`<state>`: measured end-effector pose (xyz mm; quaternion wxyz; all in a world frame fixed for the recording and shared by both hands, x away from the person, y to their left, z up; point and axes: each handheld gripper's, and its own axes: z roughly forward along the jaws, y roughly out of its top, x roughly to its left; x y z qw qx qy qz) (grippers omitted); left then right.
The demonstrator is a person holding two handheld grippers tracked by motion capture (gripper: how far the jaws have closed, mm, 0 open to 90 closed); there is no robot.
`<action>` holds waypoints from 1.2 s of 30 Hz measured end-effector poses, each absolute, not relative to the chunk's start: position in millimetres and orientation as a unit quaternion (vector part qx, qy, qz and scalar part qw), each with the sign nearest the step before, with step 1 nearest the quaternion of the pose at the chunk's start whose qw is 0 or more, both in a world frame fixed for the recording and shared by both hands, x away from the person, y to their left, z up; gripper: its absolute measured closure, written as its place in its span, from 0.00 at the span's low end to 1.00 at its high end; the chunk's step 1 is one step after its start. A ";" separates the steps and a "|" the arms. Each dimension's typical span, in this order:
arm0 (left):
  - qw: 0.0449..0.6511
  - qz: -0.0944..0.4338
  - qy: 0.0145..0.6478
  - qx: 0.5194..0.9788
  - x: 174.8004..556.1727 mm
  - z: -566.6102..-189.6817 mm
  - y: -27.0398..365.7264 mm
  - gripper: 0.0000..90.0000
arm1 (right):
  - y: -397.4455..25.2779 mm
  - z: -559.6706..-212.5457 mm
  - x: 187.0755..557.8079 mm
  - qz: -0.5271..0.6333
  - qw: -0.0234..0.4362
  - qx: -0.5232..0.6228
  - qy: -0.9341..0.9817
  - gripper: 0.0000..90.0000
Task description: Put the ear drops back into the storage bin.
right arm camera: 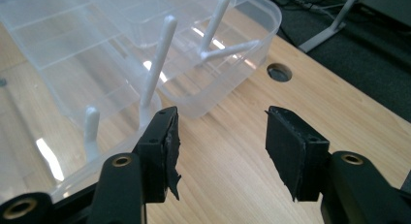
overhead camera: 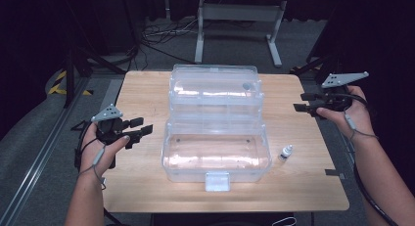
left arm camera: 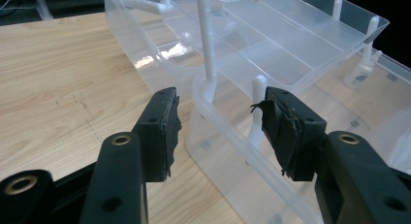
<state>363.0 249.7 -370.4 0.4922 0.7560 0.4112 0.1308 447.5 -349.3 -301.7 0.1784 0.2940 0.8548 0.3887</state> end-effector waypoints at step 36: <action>0.482 0.123 0.416 0.761 364.9 -373.9 251.7 0.55 | -310.3 -326.4 447.4 0.214 0.092 0.212 0.949 0.53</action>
